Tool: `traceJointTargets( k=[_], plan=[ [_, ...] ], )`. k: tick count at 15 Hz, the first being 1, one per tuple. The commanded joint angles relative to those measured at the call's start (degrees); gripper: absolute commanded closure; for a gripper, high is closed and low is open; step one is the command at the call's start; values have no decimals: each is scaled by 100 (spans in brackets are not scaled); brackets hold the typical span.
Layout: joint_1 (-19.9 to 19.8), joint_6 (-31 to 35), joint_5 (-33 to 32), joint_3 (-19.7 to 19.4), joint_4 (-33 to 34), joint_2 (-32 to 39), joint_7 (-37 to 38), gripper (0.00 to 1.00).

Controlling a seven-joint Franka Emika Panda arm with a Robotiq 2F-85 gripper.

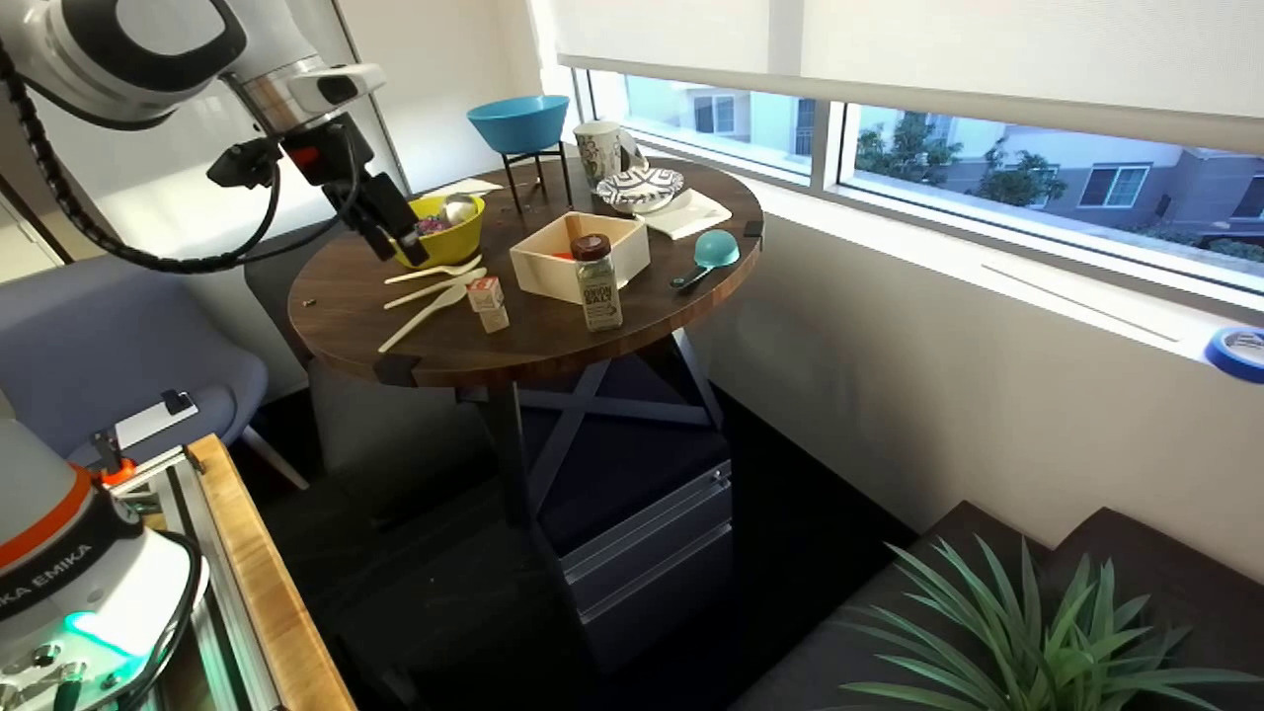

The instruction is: Pick up the far right white spoon, scoop a spoonful of the substance from the yellow bowl and pour it into the blue bowl, put the white spoon back onto the table

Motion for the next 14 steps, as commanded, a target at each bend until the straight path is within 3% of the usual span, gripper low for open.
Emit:
traceJointTargets(
  k=[1,9,10,11,14],
  plan=[
    [19,-376,-198,-52,7,330,-55,0],
    [182,-258,-29,-182,3,960,-53,0],
    [188,-249,-6,-216,4,1000,-84,7],
    [187,-252,12,-247,6,1027,-82,27],
    [181,-194,44,-343,15,1062,-94,38]
  ],
)
